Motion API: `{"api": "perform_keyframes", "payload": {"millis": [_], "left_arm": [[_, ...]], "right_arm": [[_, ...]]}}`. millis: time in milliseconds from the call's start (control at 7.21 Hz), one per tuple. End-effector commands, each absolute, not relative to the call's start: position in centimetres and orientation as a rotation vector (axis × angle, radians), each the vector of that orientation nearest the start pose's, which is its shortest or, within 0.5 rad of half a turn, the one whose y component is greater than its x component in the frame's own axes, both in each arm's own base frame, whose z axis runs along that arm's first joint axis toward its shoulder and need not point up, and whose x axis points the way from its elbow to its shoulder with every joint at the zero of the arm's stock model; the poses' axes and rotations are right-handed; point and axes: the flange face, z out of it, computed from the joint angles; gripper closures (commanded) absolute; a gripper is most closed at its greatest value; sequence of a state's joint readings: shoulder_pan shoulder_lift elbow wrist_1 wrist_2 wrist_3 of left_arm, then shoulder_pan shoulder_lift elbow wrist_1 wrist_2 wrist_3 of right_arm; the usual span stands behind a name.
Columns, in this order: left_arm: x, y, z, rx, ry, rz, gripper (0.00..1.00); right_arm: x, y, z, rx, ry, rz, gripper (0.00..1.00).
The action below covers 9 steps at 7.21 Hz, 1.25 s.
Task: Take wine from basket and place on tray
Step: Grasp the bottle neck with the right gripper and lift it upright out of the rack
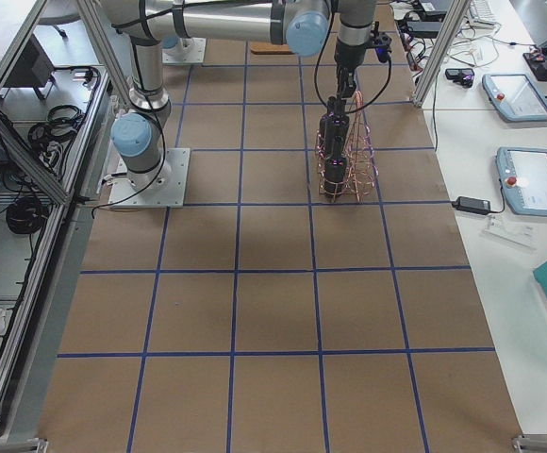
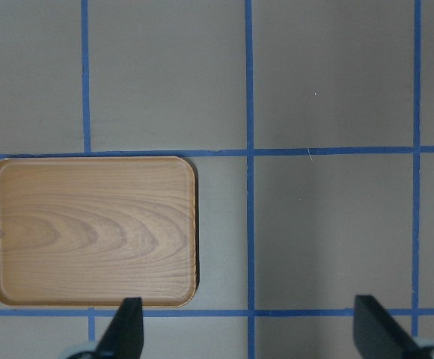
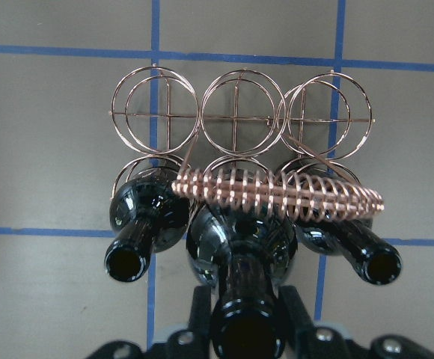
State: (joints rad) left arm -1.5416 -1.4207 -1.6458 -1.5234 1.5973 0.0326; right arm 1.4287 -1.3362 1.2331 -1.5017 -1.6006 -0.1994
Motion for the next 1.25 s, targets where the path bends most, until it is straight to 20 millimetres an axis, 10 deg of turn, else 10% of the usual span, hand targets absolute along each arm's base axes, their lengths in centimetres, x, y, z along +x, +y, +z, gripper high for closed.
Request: {"api": "perform_keyframes", "payload": {"millis": [0, 555, 1109], "left_arm": [[-11.7, -44.1, 52.7, 0.002, 3.101, -0.191, 0.0], [-11.1, -43.9, 52.5, -0.017, 3.099, -0.15, 0.0], [-10.8, -43.7, 52.7, -0.026, 3.098, -0.116, 0.0]], "right_arm": [[6.1, -54.8, 58.4, -0.097, 3.186, -0.014, 0.91], [14.9, -48.2, 50.4, 0.127, 3.183, 0.231, 0.95], [33.7, -45.2, 45.5, 0.392, 3.167, 0.004, 0.95]]}}
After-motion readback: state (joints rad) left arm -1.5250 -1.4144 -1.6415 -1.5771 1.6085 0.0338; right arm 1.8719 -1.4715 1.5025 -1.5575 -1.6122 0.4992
